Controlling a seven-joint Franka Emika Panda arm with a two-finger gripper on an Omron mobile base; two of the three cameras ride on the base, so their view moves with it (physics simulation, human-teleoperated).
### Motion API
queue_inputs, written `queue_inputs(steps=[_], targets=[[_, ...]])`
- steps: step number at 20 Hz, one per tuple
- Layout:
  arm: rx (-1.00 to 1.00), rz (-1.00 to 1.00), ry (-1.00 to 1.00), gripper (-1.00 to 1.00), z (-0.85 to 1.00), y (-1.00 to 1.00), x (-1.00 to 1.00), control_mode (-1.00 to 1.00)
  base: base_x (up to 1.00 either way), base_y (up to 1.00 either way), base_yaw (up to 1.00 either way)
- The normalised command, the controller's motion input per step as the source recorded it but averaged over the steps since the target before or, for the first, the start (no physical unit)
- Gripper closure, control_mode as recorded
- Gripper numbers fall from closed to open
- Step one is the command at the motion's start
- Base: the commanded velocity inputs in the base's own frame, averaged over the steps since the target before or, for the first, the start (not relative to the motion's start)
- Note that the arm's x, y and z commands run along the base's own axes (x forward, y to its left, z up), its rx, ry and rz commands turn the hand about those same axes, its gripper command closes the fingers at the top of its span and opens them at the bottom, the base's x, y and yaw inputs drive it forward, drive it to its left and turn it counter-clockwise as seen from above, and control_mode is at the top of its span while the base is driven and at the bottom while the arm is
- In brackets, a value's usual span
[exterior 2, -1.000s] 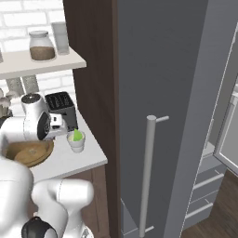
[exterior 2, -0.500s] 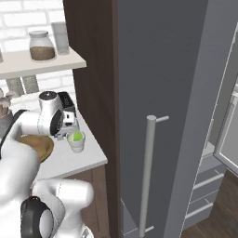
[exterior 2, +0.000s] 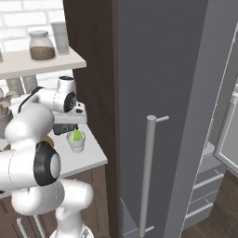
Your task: Grab a lemon wedge from the fridge and one ice cube from the ice bowl, and put them in the glass of lemonade.
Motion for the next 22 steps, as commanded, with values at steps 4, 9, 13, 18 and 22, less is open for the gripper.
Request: queue_inputs(steps=[4,9,13,18,22], targets=[[0.00,0.00,0.00,1.00,-0.37,-0.05,0.00,-1.00,0.00,0.00,0.00],[-0.03,0.00,0.00,1.00,-0.20,0.00,0.01,-1.00,0.00,0.00,0.00],[-0.05,0.00,0.00,1.00,-0.11,0.00,0.07,-1.00,0.00,0.00,0.00],[-0.04,0.00,0.00,1.00,0.00,0.00,0.08,-1.00,0.00,0.00,0.00],[-0.02,0.00,0.00,1.00,0.00,0.00,0.09,-1.00,0.00,0.00,0.00]])
